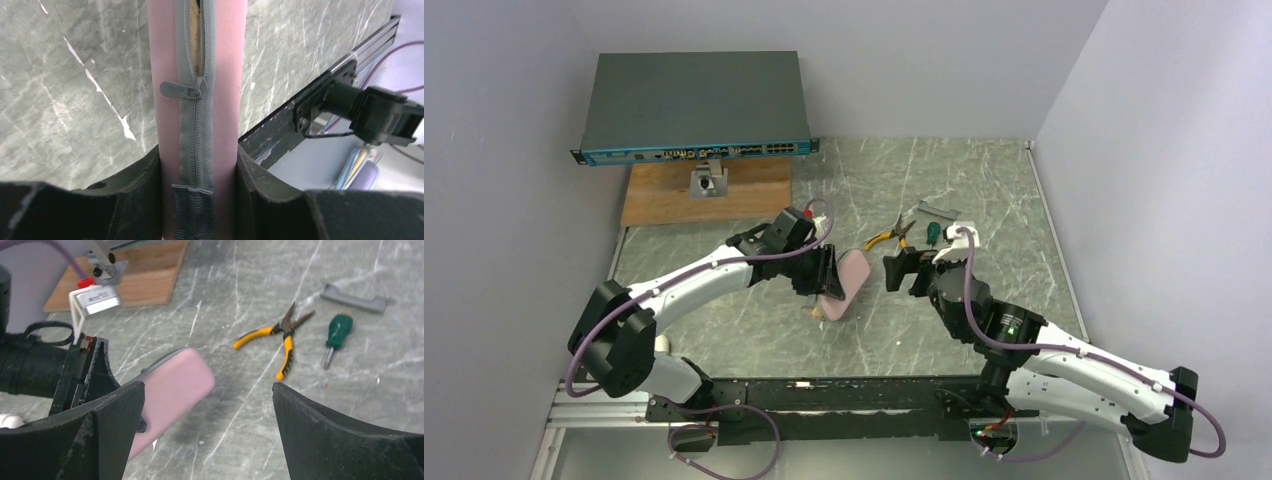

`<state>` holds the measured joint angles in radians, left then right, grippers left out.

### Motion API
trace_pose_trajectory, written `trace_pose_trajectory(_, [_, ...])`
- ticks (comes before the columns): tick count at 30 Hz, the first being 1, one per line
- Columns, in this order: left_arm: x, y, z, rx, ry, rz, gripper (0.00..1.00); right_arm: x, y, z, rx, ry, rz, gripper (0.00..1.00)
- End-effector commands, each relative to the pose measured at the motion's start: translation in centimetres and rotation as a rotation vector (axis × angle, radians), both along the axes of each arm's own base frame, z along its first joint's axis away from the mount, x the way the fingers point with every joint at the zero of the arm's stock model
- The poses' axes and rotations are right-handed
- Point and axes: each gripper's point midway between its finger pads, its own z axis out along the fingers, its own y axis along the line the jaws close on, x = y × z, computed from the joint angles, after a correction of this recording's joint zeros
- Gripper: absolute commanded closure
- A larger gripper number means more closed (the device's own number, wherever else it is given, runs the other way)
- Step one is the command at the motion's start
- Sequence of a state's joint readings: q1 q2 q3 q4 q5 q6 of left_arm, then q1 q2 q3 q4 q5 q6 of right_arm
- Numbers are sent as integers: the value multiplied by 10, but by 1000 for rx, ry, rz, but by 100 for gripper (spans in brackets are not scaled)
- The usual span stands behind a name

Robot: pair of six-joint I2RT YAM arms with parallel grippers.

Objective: Open the umbrella

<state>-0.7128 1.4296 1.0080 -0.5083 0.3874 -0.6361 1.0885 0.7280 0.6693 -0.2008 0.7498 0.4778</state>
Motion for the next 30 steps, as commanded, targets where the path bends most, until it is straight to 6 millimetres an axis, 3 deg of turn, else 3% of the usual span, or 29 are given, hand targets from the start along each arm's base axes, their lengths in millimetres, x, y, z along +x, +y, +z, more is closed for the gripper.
trace_pose_trajectory(1, [22,-31,28,-218,-60,92,100,1,-12,-21,119,126,-45,0])
trace_pose_trajectory(8, [19,-39,3,-266,-17,120,100,8,-31,-32,149,147,-58,0])
trace_pose_trajectory(16, [12,-44,-20,-190,13,148,98,8,-22,-50,138,211,-36,0])
trace_pose_trajectory(18, [12,-39,-23,-160,11,164,82,7,-22,-53,136,221,-37,0])
trace_pose_trajectory(19, [12,-37,-23,-146,7,165,63,7,-22,-55,135,224,-37,0])
trace_pose_trajectory(20, [12,-34,-24,-127,5,169,38,7,-22,-57,132,227,-36,0])
trace_pose_trajectory(22, [9,-24,-27,-66,13,169,3,7,-22,-59,129,232,-35,0])
trace_pose_trajectory(25, [11,-6,-22,26,-37,160,1,6,-22,-60,126,238,-36,0])
trace_pose_trajectory(30, [23,37,17,184,-207,206,1,5,-21,-64,136,256,-40,0])
